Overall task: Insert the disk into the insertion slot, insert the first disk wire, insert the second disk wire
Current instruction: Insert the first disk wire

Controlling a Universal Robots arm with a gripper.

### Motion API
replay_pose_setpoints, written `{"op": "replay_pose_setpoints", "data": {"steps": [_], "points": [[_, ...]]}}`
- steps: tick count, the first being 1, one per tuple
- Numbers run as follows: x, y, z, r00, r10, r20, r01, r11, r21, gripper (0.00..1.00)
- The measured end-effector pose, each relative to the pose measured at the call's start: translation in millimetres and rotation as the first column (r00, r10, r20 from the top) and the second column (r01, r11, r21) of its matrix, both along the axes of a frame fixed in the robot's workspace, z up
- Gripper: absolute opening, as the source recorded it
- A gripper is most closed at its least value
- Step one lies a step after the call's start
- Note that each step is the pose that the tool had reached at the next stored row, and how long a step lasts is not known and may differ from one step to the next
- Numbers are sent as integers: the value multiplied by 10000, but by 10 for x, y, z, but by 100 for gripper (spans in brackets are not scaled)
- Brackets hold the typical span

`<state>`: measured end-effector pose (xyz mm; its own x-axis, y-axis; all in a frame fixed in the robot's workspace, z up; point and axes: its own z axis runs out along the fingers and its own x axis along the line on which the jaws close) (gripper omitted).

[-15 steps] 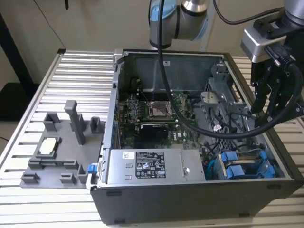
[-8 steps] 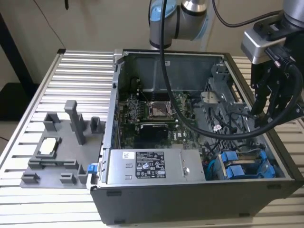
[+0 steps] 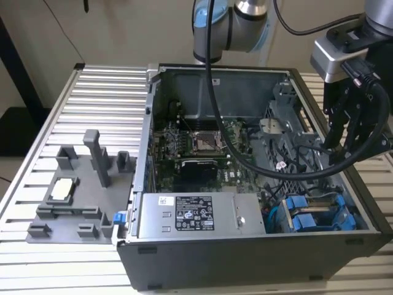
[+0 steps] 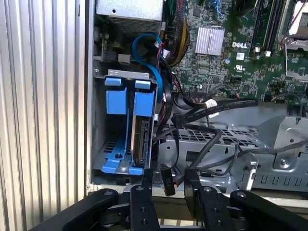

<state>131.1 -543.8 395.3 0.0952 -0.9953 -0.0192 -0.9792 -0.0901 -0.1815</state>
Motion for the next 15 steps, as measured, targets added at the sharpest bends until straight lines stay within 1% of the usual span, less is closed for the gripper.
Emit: {"op": "replay_pose_setpoints", "data": {"steps": [3,5,6,7,11,12,13,15], "points": [[-1,0,0,10000,-2,0,2,10000,0,38],[-1,0,0,10000,-2,-1,2,10000,0,25],[-1,0,0,10000,-2,-1,2,10000,0,25],[-1,0,0,10000,-2,-1,2,10000,0,19],[-1,0,0,10000,-2,-4,2,10000,-2,19],[-1,0,-2,10000,-2,-18,2,10000,-11,19],[1,1,-3,10000,0,-62,0,10000,-38,19],[12,0,-4,9998,-3,-223,0,9999,-120,19]]}}
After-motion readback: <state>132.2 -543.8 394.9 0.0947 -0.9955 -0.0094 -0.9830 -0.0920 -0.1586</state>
